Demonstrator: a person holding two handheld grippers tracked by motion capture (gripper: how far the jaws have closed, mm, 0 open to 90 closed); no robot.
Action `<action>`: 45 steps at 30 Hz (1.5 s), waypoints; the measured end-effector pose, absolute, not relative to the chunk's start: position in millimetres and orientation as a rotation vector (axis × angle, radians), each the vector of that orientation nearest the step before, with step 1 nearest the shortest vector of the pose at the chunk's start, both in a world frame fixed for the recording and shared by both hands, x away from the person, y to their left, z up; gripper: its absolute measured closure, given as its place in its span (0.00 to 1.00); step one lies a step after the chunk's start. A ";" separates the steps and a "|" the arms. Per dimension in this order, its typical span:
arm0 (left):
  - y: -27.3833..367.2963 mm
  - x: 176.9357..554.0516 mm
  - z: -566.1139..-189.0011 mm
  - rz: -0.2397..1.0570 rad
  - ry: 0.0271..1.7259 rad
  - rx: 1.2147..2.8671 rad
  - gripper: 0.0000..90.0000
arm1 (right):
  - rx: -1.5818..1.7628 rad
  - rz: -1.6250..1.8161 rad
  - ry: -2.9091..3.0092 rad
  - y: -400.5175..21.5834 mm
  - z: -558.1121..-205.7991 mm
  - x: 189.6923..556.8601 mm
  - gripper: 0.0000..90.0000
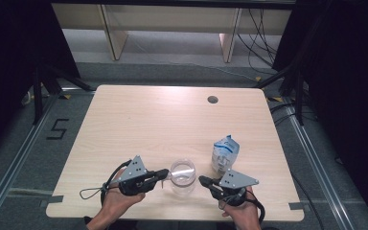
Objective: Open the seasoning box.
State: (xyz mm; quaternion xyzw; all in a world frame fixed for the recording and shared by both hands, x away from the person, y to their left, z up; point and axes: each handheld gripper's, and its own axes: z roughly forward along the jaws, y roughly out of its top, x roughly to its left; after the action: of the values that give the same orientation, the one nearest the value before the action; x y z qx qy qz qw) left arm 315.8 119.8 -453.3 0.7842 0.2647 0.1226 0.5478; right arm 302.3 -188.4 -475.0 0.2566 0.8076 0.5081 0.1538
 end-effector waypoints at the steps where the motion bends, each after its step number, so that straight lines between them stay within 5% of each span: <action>1: 120.0 315.8 -453.5 0.290 0.627 1.857 0.99 | 0.718 1.453 2.301 -188.5 -475.1 303.2 0.98; 45: 121.7 310.7 -457.0 0.332 0.608 1.843 0.98 | 0.691 1.469 2.277 -185.9 -471.7 308.9 0.99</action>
State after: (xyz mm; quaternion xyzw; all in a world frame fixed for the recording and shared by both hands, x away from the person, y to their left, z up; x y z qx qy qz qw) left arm 310.7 121.7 -457.0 0.7796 0.2574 0.1405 0.5534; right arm 308.9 -185.9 -471.7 0.2436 0.8021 0.5174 0.1719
